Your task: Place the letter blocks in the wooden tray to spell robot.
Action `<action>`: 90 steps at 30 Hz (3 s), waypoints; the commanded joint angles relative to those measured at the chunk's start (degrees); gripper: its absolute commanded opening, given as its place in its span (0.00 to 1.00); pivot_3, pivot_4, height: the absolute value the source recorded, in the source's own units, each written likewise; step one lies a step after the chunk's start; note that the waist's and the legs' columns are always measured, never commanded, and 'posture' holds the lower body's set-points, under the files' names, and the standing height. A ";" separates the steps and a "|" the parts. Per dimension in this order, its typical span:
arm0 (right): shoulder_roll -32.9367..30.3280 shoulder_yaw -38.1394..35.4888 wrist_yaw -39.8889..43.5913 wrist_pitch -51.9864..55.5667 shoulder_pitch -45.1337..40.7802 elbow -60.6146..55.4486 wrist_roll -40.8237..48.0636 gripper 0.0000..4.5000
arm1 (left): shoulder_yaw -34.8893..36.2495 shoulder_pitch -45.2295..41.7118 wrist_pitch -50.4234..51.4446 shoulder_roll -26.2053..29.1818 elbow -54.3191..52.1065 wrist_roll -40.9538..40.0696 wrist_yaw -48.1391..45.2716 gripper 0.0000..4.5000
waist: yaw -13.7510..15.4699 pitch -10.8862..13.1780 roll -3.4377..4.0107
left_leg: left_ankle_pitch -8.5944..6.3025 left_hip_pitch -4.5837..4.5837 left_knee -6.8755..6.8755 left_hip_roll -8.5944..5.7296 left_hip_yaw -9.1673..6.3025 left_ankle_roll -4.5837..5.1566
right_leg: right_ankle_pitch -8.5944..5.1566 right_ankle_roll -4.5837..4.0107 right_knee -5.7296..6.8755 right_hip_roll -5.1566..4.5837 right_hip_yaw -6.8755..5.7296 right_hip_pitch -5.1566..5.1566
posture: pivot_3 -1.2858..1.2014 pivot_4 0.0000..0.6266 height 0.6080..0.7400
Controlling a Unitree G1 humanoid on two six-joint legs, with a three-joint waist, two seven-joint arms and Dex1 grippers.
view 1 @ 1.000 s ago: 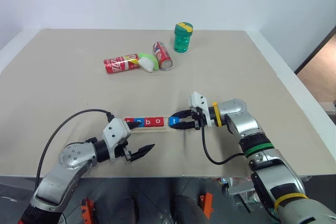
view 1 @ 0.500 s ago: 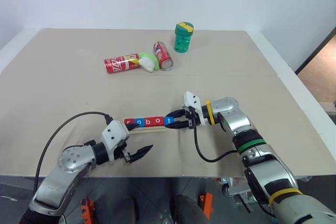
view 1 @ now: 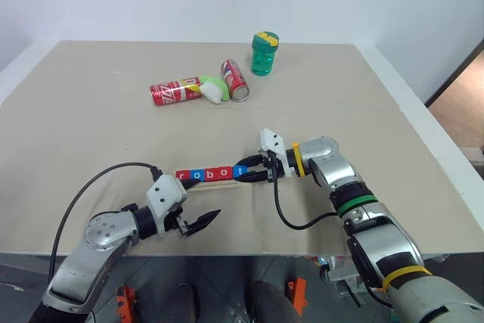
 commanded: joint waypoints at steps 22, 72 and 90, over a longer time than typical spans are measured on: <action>0.18 -1.92 1.44 2.23 -1.90 -2.32 2.11 0.52 | -0.16 -1.03 -2.06 -0.76 0.55 0.69 -0.64 1.00 | 0.01 0.00 0.01 | -0.01 -0.04 0.00 -0.02 -0.02 -0.01 | 0.00 -0.01 0.00 -0.01 0.00 -0.01 | 0.52 0.24 1.00; 8.05 -6.17 -49.10 24.13 36.85 -55.45 5.55 0.01 | 3.36 -1.64 3.41 -3.18 -1.06 -5.77 0.20 1.00 | 0.13 -0.02 -0.02 | -0.03 -0.20 -0.02 -0.02 -0.07 -0.13 | -0.21 0.23 0.00 -0.01 -0.02 -0.15 | 0.52 0.24 1.00; 2.15 -15.48 -45.31 22.53 28.80 -46.84 11.20 0.20 | 9.80 -4.83 4.89 -1.64 3.02 -7.25 1.72 1.00 | 0.17 0.00 -0.03 | -0.02 -0.21 0.07 -0.06 -0.05 -0.12 | -0.13 0.29 -0.01 -0.03 0.01 -0.12 | 0.52 0.24 1.00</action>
